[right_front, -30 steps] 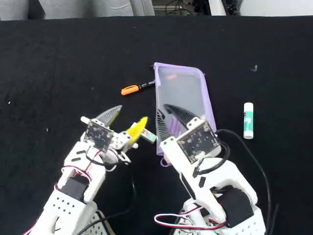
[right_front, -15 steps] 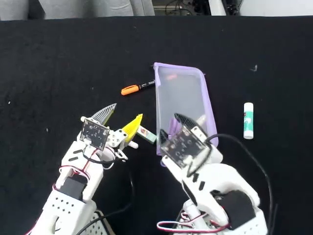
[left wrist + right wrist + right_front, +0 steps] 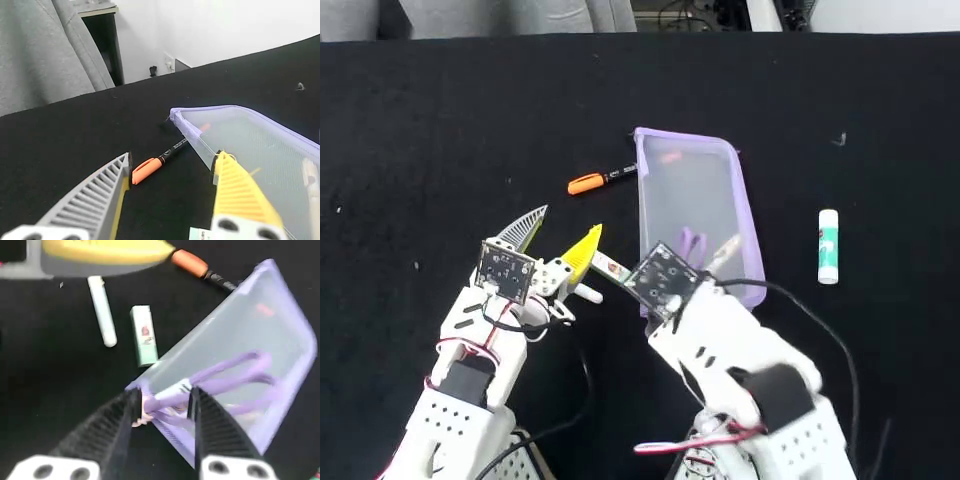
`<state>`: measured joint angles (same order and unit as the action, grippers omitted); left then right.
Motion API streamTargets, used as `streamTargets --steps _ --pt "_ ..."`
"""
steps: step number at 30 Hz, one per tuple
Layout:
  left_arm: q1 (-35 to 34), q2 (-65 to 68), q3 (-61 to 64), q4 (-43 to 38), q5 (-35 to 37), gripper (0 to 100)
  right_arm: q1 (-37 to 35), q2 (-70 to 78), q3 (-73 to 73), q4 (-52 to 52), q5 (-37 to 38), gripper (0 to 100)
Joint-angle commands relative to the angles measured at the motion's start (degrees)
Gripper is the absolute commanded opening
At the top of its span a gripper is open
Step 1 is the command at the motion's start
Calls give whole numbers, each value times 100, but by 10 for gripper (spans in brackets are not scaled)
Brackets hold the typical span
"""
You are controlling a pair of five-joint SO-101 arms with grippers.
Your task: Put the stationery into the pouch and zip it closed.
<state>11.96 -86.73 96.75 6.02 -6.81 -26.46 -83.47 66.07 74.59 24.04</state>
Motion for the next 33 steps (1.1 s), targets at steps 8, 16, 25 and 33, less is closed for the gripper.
streamTargets --steps 8,16,25,33 --pt "-31 18 110 -141 -9 273 264 1771 -356 105 457 160" --pt "-31 18 110 -141 -9 273 246 2580 -1130 888 1011 160" --pt "-31 18 110 -141 -9 273 88 3073 -3363 2426 2048 160" --pt "-31 18 110 -141 -9 273 -1055 4426 -3257 2541 2338 156"
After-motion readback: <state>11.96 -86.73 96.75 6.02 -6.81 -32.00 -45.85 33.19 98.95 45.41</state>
